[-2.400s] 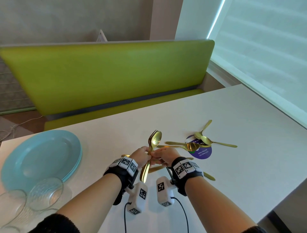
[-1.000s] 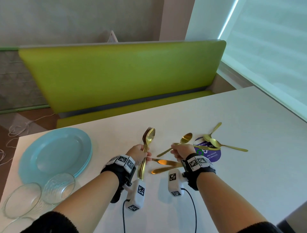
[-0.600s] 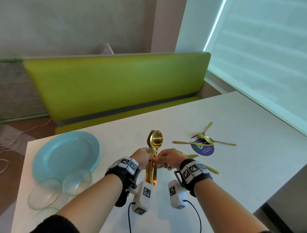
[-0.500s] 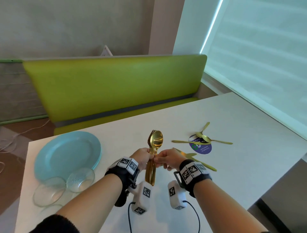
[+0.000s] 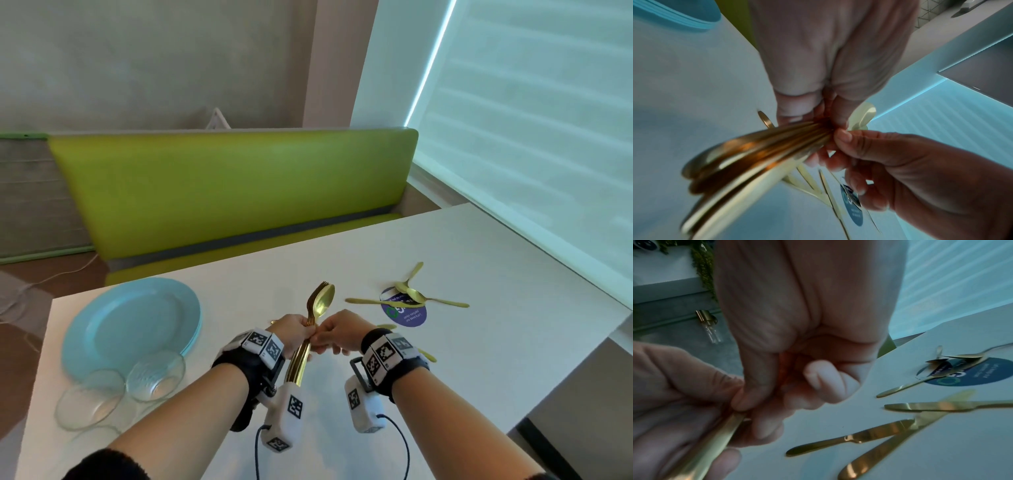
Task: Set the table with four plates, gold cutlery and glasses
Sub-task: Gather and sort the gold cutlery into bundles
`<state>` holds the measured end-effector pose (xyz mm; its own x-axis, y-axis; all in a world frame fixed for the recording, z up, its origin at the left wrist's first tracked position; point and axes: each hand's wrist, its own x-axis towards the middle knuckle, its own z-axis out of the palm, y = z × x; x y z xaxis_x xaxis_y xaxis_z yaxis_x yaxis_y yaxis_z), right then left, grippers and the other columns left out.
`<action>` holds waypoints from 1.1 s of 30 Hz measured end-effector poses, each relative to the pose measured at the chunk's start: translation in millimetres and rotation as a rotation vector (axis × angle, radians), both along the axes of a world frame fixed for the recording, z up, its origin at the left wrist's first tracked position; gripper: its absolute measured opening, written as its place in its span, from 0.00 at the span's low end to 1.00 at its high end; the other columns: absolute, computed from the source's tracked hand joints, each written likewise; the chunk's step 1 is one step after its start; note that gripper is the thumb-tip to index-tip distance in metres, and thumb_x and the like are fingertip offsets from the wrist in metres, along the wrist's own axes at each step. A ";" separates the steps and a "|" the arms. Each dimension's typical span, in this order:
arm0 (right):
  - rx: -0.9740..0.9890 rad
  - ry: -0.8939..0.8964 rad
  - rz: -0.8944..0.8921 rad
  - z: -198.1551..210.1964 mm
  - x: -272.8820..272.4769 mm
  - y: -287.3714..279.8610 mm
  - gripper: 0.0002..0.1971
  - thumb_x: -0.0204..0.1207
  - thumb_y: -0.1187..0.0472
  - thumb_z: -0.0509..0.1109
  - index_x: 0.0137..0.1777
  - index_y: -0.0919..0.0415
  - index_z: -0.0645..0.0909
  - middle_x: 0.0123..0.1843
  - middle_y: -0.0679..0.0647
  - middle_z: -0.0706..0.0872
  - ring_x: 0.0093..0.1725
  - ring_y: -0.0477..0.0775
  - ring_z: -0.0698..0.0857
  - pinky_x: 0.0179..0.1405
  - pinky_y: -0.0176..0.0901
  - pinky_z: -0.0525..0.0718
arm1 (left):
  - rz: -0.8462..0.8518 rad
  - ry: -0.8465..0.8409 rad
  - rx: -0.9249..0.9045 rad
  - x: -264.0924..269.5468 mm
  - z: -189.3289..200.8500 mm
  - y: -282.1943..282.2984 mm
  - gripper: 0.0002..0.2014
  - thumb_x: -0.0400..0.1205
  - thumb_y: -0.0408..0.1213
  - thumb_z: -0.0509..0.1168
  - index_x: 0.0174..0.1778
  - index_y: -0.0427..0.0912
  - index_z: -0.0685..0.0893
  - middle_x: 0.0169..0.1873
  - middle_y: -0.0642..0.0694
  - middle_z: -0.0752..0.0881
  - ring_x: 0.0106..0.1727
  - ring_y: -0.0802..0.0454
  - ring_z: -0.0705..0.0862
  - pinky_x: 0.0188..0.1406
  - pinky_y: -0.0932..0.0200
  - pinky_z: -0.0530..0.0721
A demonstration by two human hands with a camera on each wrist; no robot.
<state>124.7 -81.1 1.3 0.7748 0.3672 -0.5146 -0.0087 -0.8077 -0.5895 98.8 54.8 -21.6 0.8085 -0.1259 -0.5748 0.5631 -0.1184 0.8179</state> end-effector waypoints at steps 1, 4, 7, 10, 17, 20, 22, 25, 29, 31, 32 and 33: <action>0.000 -0.002 0.001 -1.0 8.8 -2.2 0.06 0.76 0.56 0.71 0.43 0.56 0.87 0.31 0.43 0.84 0.26 0.38 0.76 0.25 0.29 0.74 | 0.031 0.004 0.010 6.8 -2.3 -1.4 0.08 0.85 0.34 0.58 0.42 0.39 0.79 0.40 0.39 0.85 0.39 0.46 0.86 0.43 0.50 0.87; -0.011 -0.020 -0.035 -8.2 41.3 -20.8 0.08 0.75 0.55 0.73 0.35 0.53 0.83 0.31 0.43 0.84 0.28 0.38 0.78 0.25 0.27 0.76 | 0.143 0.022 0.014 28.2 -7.3 -11.2 0.08 0.86 0.32 0.56 0.43 0.38 0.77 0.38 0.43 0.84 0.36 0.49 0.85 0.34 0.55 0.85; -0.132 -0.107 -0.120 -13.9 79.3 -59.5 0.08 0.76 0.55 0.71 0.37 0.55 0.83 0.32 0.42 0.80 0.32 0.42 0.77 0.31 0.28 0.75 | 0.238 0.037 -0.001 53.1 -15.6 -27.6 0.10 0.86 0.31 0.54 0.40 0.38 0.76 0.36 0.43 0.82 0.34 0.48 0.83 0.34 0.54 0.82; -0.329 -0.189 -0.195 -21.5 116.4 -106.9 0.12 0.79 0.54 0.64 0.33 0.54 0.75 0.35 0.48 0.79 0.40 0.51 0.79 0.42 0.40 0.77 | 0.284 0.032 0.011 77.1 -26.3 -47.3 0.10 0.86 0.30 0.53 0.40 0.37 0.76 0.34 0.43 0.81 0.33 0.48 0.82 0.32 0.54 0.81; -0.692 -0.216 -0.264 -59.0 168.1 -206.0 0.15 0.82 0.60 0.59 0.66 0.61 0.77 0.64 0.58 0.83 0.66 0.58 0.81 0.55 0.43 0.81 | 0.313 0.081 0.056 106.5 -49.1 -78.6 0.10 0.86 0.32 0.55 0.39 0.40 0.77 0.36 0.44 0.82 0.36 0.49 0.84 0.40 0.53 0.85; -0.747 -0.225 -0.253 -68.6 177.1 -225.9 0.19 0.83 0.65 0.56 0.74 0.62 0.71 0.74 0.58 0.76 0.73 0.57 0.75 0.69 0.43 0.75 | 0.321 0.088 0.076 114.5 -53.6 -83.4 0.08 0.85 0.31 0.57 0.42 0.38 0.78 0.37 0.43 0.82 0.36 0.49 0.83 0.39 0.54 0.84; -0.773 -0.199 -0.220 -72.6 179.9 -228.9 0.19 0.83 0.66 0.54 0.72 0.62 0.74 0.72 0.58 0.78 0.72 0.57 0.77 0.67 0.43 0.77 | 0.327 0.088 0.086 121.1 -55.6 -85.0 0.07 0.84 0.30 0.59 0.41 0.38 0.78 0.37 0.43 0.82 0.35 0.50 0.83 0.36 0.54 0.84; -0.789 -0.189 -0.196 -79.0 182.5 -228.3 0.16 0.80 0.67 0.56 0.62 0.62 0.81 0.63 0.57 0.85 0.63 0.57 0.84 0.52 0.42 0.81 | 0.328 0.090 0.105 129.9 -57.0 -88.1 0.06 0.83 0.30 0.61 0.41 0.39 0.78 0.37 0.43 0.83 0.36 0.51 0.84 0.34 0.56 0.84; -0.797 -0.199 -0.256 -85.5 186.4 -228.8 0.16 0.79 0.69 0.55 0.58 0.64 0.83 0.57 0.59 0.86 0.57 0.59 0.86 0.47 0.44 0.81 | 0.307 0.078 0.110 139.3 -56.1 -95.4 0.02 0.83 0.29 0.62 0.47 0.35 0.79 0.38 0.41 0.84 0.37 0.48 0.84 0.35 0.55 0.83; -0.797 -0.191 -0.264 -84.8 188.8 -229.5 0.16 0.79 0.69 0.56 0.58 0.63 0.83 0.57 0.59 0.86 0.55 0.58 0.86 0.47 0.43 0.81 | 0.299 0.068 0.124 142.9 -54.7 -100.1 0.02 0.83 0.29 0.62 0.48 0.35 0.79 0.39 0.41 0.84 0.36 0.50 0.84 0.32 0.58 0.84; -0.793 -0.182 -0.266 -82.6 188.7 -229.6 0.15 0.79 0.69 0.56 0.58 0.62 0.83 0.56 0.58 0.86 0.53 0.57 0.86 0.45 0.42 0.81 | 0.302 0.064 0.124 144.3 -54.5 -102.3 0.02 0.83 0.29 0.61 0.48 0.35 0.79 0.39 0.41 0.83 0.36 0.50 0.83 0.31 0.59 0.83; -0.783 -0.176 -0.270 -80.4 188.8 -230.2 0.14 0.79 0.68 0.58 0.57 0.62 0.83 0.55 0.57 0.87 0.51 0.56 0.86 0.44 0.41 0.80 | 0.305 0.064 0.119 145.5 -54.1 -104.5 0.02 0.83 0.28 0.61 0.47 0.35 0.79 0.38 0.41 0.83 0.36 0.50 0.83 0.31 0.59 0.82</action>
